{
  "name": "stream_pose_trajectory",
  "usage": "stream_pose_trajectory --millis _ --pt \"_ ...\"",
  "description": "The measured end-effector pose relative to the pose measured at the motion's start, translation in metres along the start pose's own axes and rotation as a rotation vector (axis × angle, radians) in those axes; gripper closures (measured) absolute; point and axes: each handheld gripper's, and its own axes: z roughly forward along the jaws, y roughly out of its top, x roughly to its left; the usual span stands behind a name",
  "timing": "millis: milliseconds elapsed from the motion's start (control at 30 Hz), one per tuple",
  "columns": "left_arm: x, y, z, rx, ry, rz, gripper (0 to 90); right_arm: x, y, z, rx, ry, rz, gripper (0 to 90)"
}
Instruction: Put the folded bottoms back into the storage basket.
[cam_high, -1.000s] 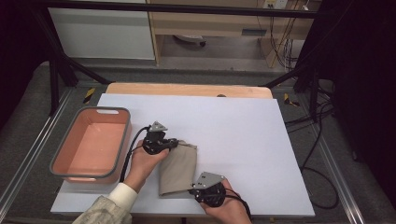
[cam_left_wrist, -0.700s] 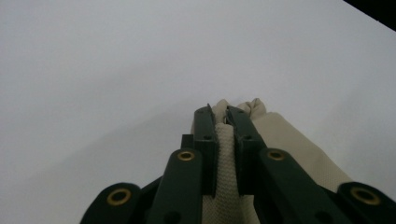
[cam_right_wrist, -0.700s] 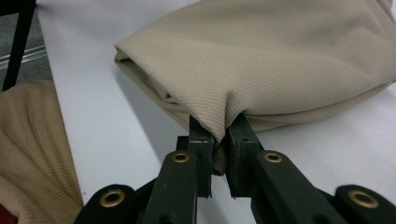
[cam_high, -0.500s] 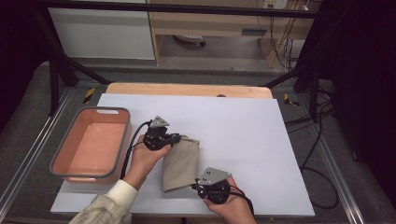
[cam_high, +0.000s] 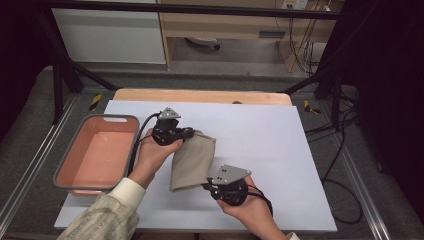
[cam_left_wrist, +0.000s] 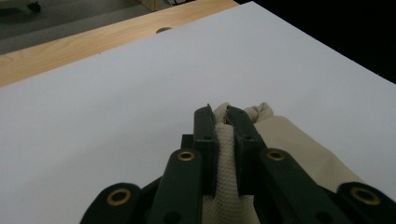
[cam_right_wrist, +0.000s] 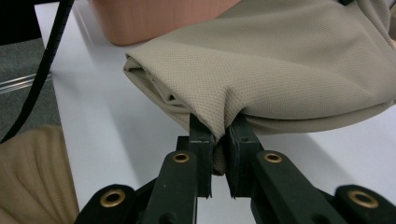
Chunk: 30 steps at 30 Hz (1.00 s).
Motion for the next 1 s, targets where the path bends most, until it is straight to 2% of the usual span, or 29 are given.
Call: stream_pose_trajectory --millis 333,467,600,800,1000 --pt "0.018 0.012 -0.030 -0.002 0.046 0.018 83.7 0.002 0.036 0.007 -0.008 0.033 -0.033 83.0" --pt "0.027 0.016 -0.041 -0.011 0.047 0.002 83.7 0.002 0.050 0.012 -0.009 0.045 -0.049 83.0" --pt "0.036 0.019 -0.049 -0.004 0.069 0.005 83.7 0.003 0.063 0.019 -0.007 0.055 -0.064 83.0" --pt "0.047 0.019 -0.059 -0.005 0.089 -0.005 83.7 0.004 0.078 0.030 -0.006 0.067 -0.088 83.0" --pt "0.055 0.019 -0.067 -0.017 0.102 -0.015 83.6 0.004 0.087 0.038 -0.006 0.074 -0.090 83.0"
